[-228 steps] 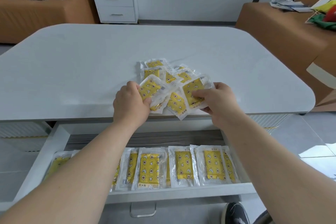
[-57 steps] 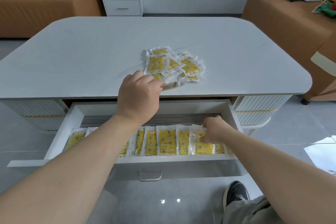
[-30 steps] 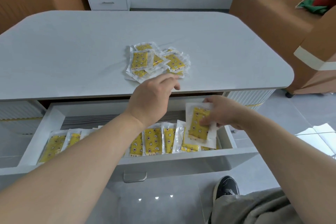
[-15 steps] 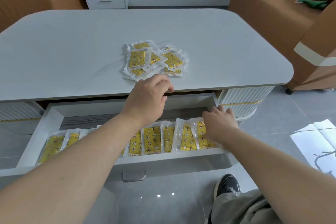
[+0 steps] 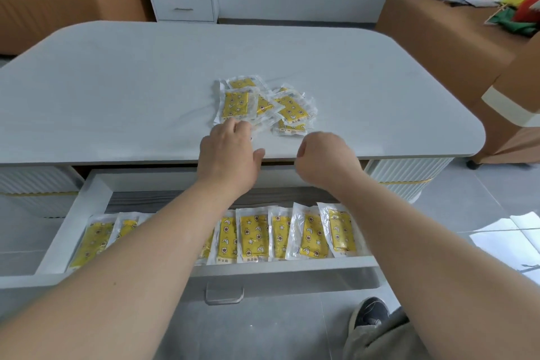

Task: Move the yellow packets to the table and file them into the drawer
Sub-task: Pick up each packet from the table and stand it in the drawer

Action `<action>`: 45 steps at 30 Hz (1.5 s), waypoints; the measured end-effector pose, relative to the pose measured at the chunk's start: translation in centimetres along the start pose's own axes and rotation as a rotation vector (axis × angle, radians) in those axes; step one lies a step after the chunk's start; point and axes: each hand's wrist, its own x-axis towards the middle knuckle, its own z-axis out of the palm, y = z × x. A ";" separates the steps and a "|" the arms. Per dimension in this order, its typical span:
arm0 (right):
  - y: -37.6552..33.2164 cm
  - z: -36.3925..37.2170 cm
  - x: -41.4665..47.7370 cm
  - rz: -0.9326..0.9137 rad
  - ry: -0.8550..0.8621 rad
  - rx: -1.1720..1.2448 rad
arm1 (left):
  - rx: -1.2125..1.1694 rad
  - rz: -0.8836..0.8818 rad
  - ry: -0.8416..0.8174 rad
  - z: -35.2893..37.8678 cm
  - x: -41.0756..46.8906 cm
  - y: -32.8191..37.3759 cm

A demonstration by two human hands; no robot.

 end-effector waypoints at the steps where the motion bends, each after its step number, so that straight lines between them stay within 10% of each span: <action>1: -0.3 -0.4 0.8 0.010 0.036 0.043 | 0.007 -0.028 -0.012 0.1 0.4 -0.3; 11: -1.6 2.3 6.3 0.001 -0.028 -0.012 | -0.038 -0.054 -0.309 1.4 3.2 -2.5; 27: -1.4 2.7 4.3 0.038 0.221 -0.008 | -0.117 -0.114 -0.138 0.7 2.7 -0.7; 45: 0.5 0.3 1.3 0.161 0.054 -0.127 | -0.022 -0.352 -0.182 1.4 2.5 0.8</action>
